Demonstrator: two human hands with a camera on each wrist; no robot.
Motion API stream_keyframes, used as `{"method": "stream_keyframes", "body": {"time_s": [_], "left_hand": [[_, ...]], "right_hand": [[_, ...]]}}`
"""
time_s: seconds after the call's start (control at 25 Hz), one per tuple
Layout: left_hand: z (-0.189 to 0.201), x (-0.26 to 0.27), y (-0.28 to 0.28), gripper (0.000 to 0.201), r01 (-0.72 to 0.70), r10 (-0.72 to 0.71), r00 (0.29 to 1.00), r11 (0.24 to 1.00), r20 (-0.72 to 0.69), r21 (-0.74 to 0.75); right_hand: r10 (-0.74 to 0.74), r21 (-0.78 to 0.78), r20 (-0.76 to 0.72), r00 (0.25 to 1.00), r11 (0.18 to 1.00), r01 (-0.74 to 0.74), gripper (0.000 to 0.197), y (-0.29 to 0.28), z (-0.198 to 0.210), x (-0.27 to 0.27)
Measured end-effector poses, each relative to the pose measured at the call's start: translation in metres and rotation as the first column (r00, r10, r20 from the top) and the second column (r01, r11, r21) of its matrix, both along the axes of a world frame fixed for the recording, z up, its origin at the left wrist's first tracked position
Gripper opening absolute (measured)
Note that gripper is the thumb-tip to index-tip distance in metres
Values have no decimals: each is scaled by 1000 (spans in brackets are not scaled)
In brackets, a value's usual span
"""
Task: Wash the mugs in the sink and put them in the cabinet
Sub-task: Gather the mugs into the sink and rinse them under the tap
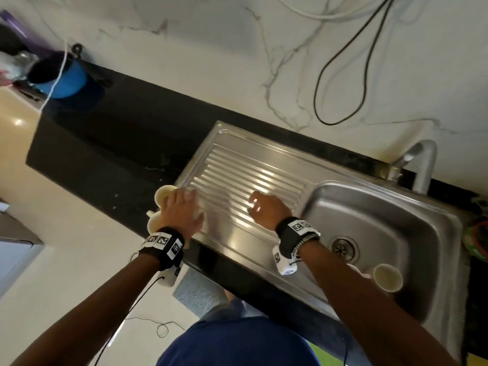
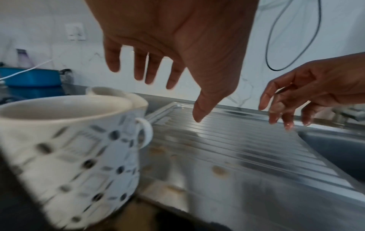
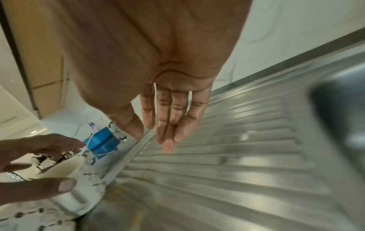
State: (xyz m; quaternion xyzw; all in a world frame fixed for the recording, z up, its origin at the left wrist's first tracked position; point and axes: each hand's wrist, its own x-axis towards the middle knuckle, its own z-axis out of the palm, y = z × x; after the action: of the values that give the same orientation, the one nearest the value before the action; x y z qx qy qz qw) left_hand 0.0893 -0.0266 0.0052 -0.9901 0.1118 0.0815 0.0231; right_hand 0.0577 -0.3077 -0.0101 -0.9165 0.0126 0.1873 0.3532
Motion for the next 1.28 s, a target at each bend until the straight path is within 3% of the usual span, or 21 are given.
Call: {"method": "stream_keyframes", "body": {"time_s": [0.08,0.2,0.28,0.4,0.52,0.6,0.72,0.88,1.0,1.12,1.28], "left_hand": [[0,-10,27,100,-168,167,986,985,-10,-47],[-11,-21,64,126,-351,330,924,933,-191,-86],[-15,-23,75,126,-402,363,898,907,-249,-127],[-7,-25,75,105,-446,397,887,867,-236,-220],[7,-40,66,99,-459,409,876,870,-255,-182],[16,-54,52,96,-397,353,901,905,-250,-152],[30,-62,7,93,-299,259,943,936,-210,-185],[40,-53,-100,88,-176,115,966,949,-233,-261],[46,-57,-190,84,-23,-74,961,939,-267,-343],[56,-63,-269,82,183,-314,906,895,-283,-406],[73,-56,-351,79,486,-544,806,833,-233,-262]], "right_hand": [[41,68,-27,999,997,-39,22,42,1,16],[115,121,-98,989,987,-103,25,91,-7,27],[141,107,-127,982,986,-127,27,104,-13,28],[138,108,-149,979,987,-123,29,108,-16,28],[155,133,-158,975,982,-135,31,102,-11,23],[201,149,-156,967,973,-179,42,92,-5,13],[273,151,-93,958,955,-257,73,68,2,-6],[115,181,29,993,976,-119,105,12,4,-42],[-176,250,92,980,957,148,91,-53,7,-75],[-402,275,139,905,894,355,74,-123,11,-110],[-585,344,75,807,775,530,72,-196,8,-152]]}}
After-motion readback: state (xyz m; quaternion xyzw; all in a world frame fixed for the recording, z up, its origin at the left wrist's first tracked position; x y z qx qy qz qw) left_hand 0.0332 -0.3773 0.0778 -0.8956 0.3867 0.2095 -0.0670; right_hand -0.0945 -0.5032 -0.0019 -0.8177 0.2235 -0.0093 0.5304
